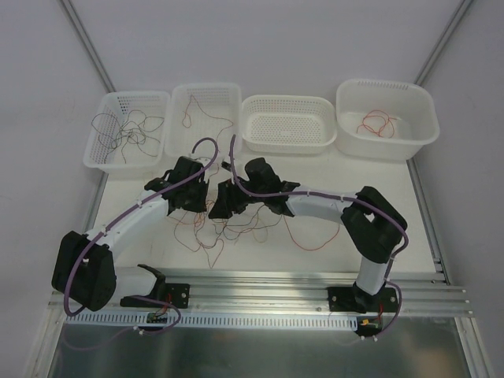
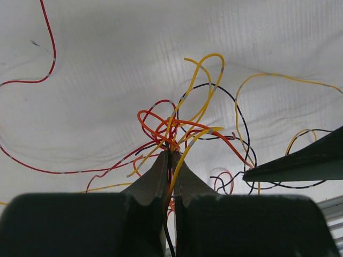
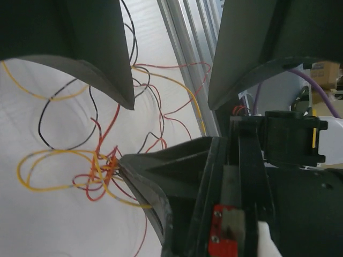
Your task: Untangle the cables
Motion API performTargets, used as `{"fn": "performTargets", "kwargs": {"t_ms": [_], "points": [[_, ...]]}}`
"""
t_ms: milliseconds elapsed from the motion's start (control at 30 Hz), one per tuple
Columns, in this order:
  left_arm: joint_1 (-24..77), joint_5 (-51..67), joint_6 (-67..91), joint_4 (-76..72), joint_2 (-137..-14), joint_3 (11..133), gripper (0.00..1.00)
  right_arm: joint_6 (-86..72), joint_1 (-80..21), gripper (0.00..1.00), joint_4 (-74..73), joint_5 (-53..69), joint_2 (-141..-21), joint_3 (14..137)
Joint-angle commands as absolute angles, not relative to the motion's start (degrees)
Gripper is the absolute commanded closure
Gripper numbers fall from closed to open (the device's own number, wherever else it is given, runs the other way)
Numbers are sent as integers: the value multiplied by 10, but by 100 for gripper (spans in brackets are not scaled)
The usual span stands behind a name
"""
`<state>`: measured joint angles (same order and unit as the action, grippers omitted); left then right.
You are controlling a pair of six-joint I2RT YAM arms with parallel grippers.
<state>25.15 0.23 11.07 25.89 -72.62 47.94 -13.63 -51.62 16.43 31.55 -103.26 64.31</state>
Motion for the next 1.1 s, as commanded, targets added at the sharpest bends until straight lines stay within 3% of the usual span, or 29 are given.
{"fn": "performTargets", "kwargs": {"t_ms": [0,333,433,467,500,567,600,667,800,900,933,1067], "points": [[254,27,109,251,-715,480,100,-180,-520,40,284,379,-1051,671],[254,25,112,252,-717,481,100,-182,-548,41,288,420,-1080,674],[254,22,113,251,-718,481,100,-185,-554,47,294,428,-1093,673],[254,21,113,252,-718,482,100,-186,-555,51,296,428,-1095,669],[254,20,113,251,-718,481,100,-187,-554,62,304,427,-1096,666],[254,15,115,252,-717,480,100,-185,-553,75,301,423,-1092,657],[254,12,115,252,-715,481,100,-179,-551,90,293,419,-1088,653],[254,3,118,251,-713,481,99,-174,-541,99,287,410,-1071,643],[254,-33,123,251,-692,481,74,-170,-508,99,259,398,-1034,606],[254,-70,128,247,-651,475,45,-156,-484,99,208,381,-992,592],[253,-76,131,246,-639,474,31,-136,-477,99,187,377,-984,594],[254,-71,181,235,-564,442,13,-91,-475,99,85,351,-927,613]]}}
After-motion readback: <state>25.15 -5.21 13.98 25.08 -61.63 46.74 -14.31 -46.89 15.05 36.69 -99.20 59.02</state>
